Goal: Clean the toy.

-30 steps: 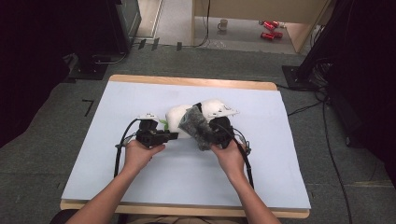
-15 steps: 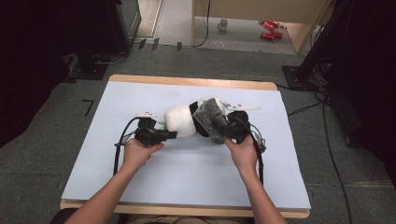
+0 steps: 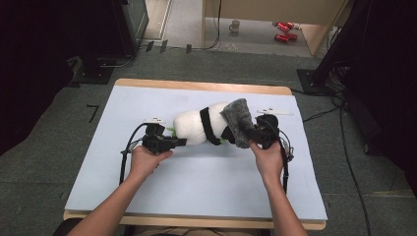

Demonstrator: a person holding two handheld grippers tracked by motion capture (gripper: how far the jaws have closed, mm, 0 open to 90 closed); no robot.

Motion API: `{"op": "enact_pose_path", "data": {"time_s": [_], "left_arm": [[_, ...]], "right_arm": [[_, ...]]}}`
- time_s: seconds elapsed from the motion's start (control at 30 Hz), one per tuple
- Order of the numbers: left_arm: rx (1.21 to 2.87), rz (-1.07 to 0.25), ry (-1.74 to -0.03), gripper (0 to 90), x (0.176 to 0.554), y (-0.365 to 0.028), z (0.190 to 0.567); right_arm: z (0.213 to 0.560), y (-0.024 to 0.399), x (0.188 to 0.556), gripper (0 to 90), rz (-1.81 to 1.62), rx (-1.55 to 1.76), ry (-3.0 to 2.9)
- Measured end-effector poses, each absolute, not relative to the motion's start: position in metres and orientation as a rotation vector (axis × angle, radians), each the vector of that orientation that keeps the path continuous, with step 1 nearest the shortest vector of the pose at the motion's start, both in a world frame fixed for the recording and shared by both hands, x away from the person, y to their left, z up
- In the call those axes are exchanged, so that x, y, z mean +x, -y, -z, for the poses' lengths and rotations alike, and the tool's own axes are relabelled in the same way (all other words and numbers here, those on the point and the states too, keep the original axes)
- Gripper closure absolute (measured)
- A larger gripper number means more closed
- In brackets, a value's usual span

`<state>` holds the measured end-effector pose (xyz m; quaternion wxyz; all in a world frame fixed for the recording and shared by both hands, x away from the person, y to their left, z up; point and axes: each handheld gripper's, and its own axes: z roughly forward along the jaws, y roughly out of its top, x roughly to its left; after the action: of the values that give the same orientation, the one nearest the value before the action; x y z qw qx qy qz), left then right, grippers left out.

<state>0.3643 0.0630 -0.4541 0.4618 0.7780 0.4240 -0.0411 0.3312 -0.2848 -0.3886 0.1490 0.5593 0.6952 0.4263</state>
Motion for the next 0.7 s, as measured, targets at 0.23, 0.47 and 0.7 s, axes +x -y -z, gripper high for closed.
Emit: {"op": "enact_pose_path", "data": {"time_s": [0.23, 0.47, 0.7], "left_arm": [[1.924, 0.088, -1.019, 71.5, 0.359, -0.055, 0.453], [1.923, 0.075, -1.009, 71.4, 0.354, -0.05, 0.452], [1.927, 0.071, -1.038, 71.4, 0.35, -0.049, 0.452]], "right_arm": [[0.373, 0.244, 0.322, 77.5, -1.322, 1.479, -2.084], [0.384, 0.206, 0.32, 77.5, -1.329, 1.409, -2.209], [0.405, 0.177, 0.32, 77.5, -1.288, 1.366, -2.299]]}}
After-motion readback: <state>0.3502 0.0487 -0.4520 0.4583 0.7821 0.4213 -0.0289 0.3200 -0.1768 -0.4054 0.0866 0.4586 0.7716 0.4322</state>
